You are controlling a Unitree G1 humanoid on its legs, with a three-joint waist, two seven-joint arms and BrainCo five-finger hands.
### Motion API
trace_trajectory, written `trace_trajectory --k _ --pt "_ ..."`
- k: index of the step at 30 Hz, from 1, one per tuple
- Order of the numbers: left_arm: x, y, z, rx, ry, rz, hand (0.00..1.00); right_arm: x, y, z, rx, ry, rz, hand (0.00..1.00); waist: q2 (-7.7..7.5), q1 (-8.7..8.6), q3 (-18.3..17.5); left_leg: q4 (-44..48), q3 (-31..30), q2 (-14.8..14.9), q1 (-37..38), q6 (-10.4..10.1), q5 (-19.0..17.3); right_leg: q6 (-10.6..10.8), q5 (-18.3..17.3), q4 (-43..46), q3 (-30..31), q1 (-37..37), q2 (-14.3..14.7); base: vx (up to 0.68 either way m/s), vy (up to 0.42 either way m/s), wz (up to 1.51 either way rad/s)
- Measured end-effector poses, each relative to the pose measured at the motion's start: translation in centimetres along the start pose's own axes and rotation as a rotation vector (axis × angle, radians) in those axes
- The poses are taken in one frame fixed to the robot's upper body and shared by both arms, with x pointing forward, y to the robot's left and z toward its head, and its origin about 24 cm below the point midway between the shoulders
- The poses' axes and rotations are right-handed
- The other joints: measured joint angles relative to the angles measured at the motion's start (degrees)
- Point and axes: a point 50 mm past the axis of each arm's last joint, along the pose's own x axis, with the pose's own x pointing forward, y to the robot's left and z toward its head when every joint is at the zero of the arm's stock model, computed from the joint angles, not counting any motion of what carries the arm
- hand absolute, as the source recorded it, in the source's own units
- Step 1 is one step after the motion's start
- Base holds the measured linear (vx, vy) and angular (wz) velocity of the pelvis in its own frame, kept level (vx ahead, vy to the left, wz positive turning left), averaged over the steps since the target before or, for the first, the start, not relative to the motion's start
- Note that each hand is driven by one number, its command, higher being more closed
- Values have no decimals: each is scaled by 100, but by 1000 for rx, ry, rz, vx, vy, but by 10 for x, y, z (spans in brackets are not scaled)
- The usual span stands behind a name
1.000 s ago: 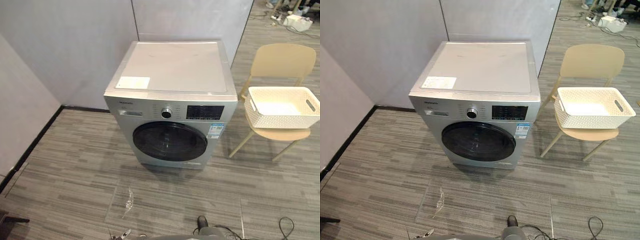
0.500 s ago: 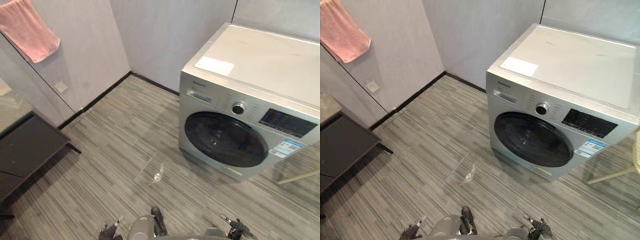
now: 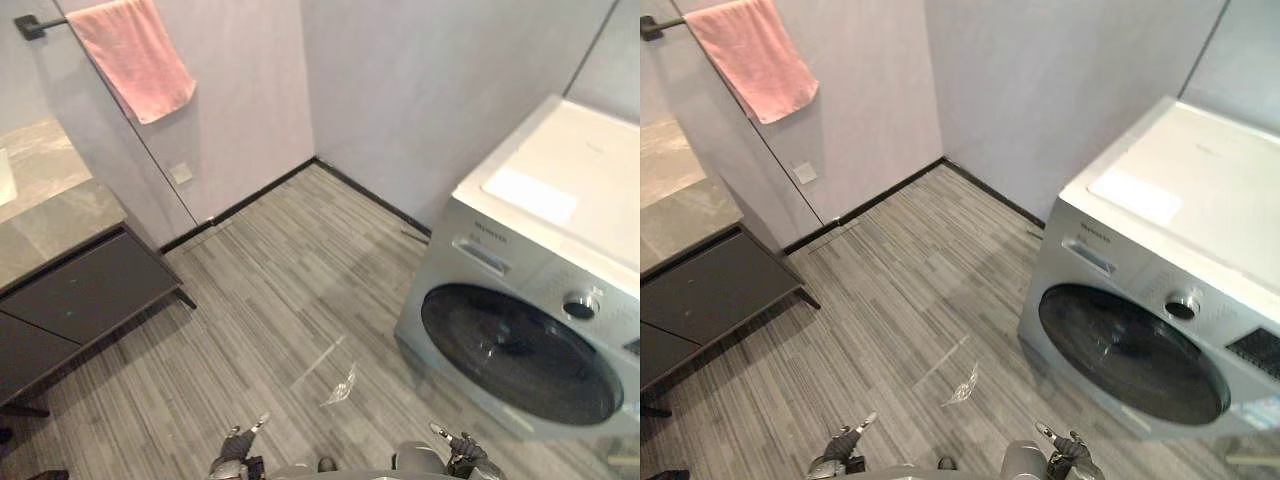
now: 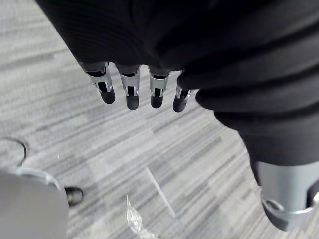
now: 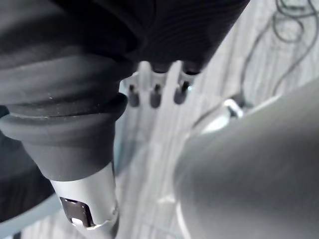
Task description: Pick up the laundry basket with both hands and put the clothes into the washing machine.
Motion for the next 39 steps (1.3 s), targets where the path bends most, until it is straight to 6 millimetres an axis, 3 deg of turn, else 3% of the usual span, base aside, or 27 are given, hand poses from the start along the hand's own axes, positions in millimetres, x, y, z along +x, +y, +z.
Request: trace_trajectory --k 2,3,5,6,8,11,15,17,19,21,24,25,29,34,35,39 --pt "0 3 0 6 -1 -1 0 -2 -1 -8 3 13 -1 0 -249 -75 -5 141 -377 -35 125 -241 -114 -161 471 -799 184 7 -18 247 -338 117" --pt "1 6 -1 -13 3 11 0 -4 -2 -15 10 30 -6 0 -406 -164 -40 361 -721 -14 130 -423 -259 -422 1154 -971 -39 167 -111 247 -273 114" --pt "0 3 -5 -48 23 10 0 -3 -10 -11 3 22 -25 0 -167 -135 -78 302 -688 255 153 -582 -230 -587 1014 -951 -435 250 -38 321 -302 100" --pt "-1 -1 -7 -75 34 8 0 -2 -12 -7 2 12 -30 0 -78 -140 -62 134 -630 373 255 -770 -107 -676 935 -939 -629 309 1 326 -287 76" --pt "-2 -1 -11 -102 51 16 0 0 -11 -5 -9 19 -28 0 -29 -106 -68 -122 -575 503 433 -991 114 -822 824 -946 -810 456 67 199 -219 50" --pt "-4 3 -21 -108 86 25 0 0 -9 -8 16 32 -30 0 -73 -119 -64 27 -520 681 531 -1129 232 -955 689 -1177 -1109 882 203 118 -178 39" --pt "-2 12 -18 -99 70 46 0 -1 -16 -16 57 63 -61 0 -209 -120 -54 1348 -459 818 -82 -1132 231 -1028 566 -1348 -1456 1204 130 55 -179 49" --pt "-2 13 -16 -99 63 49 0 -4 -23 -22 85 78 -86 0 -202 -120 -41 2238 -162 963 -457 -1129 230 -1106 539 -1346 -1687 1411 100 48 -136 49" --pt "-2 14 -16 -82 58 46 0 -6 -29 -28 100 90 -104 0 -210 -120 -42 2421 163 1072 -512 -1123 229 -1140 487 -1355 -1896 1564 53 7 -46 53" --pt "-1 15 -13 -49 46 41 0 -6 -33 -28 117 89 -119 0 -232 -158 -32 2121 432 1033 -506 -1065 194 -1105 465 -1410 -2137 1640 -91 3 12 80" --pt "-1 14 -11 -20 40 32 0 -6 -37 -28 123 88 -131 0 -220 -260 13 559 519 621 -373 -1091 234 -954 430 -1388 -2440 1611 -269 -12 96 70" --pt "-1 14 -11 -22 40 34 0 -5 -36 -23 125 77 -128 0 -202 -179 52 189 332 501 -336 -774 552 -832 375 -1323 -2385 1519 -248 -19 123 -5" --pt "0 17 -9 -15 36 39 0 -4 -24 -25 131 85 -100 0 -262 -173 160 91 466 327 -277 -646 467 -728 434 -1377 -1788 1474 -202 27 138 -15" --pt "0 16 -10 9 40 34 0 -4 -22 -23 109 81 -91 0 -263 -260 151 -145 617 -49 -148 -412 313 -421 190 -1035 -1467 1247 -511 102 154 -12" --pt "0 14 -8 28 32 25 0 -4 -20 -23 88 78 -84 0 -283 -256 160 -225 654 -169 -59 -352 271 -272 81 -662 -1342 1130 -637 163 122 -11" --pt "2 11 0 62 7 10 0 -2 -11 -13 18 35 -42 0 -327 -273 308 -134 640 -210 373 -231 207 -171 43 1672 -560 154 -635 219 54 13"
